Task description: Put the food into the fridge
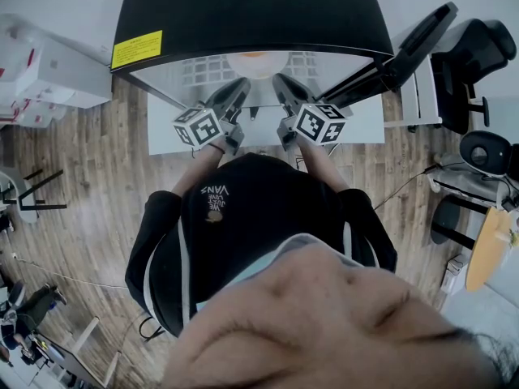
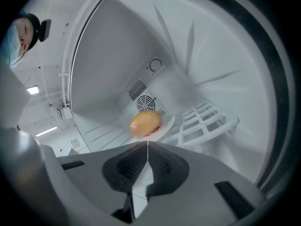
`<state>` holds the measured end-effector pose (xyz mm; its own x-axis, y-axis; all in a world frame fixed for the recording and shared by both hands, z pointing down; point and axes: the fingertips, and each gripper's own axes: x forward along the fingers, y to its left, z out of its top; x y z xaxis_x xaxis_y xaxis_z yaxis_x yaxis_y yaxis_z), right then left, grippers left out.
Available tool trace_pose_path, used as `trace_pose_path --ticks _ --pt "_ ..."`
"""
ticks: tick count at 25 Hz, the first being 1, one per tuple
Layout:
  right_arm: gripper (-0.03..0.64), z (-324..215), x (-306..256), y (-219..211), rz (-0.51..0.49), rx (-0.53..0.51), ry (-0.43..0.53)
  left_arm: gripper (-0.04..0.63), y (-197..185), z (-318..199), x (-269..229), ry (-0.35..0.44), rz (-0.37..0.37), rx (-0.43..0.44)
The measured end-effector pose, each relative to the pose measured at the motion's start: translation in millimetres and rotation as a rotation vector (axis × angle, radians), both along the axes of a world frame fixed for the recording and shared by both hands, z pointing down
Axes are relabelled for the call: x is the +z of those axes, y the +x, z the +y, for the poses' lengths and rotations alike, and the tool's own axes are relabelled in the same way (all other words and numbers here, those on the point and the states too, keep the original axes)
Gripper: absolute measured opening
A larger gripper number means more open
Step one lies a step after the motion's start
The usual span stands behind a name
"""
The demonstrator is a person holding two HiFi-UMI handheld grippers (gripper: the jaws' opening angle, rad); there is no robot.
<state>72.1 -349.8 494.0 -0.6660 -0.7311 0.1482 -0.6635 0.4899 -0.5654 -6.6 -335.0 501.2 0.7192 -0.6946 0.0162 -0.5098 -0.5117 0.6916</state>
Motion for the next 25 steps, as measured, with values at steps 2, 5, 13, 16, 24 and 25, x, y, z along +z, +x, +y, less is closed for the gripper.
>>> trace_pose_path --ticks 2,5,13,16,24,25 --pt "0.017 -0.3 0.3 0.4 0.0 -0.001 0.0 0.029 0.5 0.1 0.0 0.001 -0.001 0.001" --pt "0.017 -0.3 0.5 0.0 0.001 -0.003 0.001 0.029 0.2 -0.2 0.9 0.001 -0.006 -0.002" --pt "0.017 2.6 -0.6 -0.4 0.027 -0.002 0.019 0.029 -0.1 -0.3 0.9 0.016 -0.027 0.01" --pt "0.017 4.9 -1.4 0.6 0.043 0.006 0.035 0.029 -0.8 0.0 0.2 0.024 -0.032 0.006" --pt "0.017 14.8 -5.5 3.8 0.076 0.031 0.074 0.029 -5.4 6.9 -6.4 0.084 -0.078 0.007" --pt "0.017 16.7 -5.8 3.8 0.079 0.033 0.078 0.029 -5.0 9.1 -6.4 0.09 -0.087 0.01"
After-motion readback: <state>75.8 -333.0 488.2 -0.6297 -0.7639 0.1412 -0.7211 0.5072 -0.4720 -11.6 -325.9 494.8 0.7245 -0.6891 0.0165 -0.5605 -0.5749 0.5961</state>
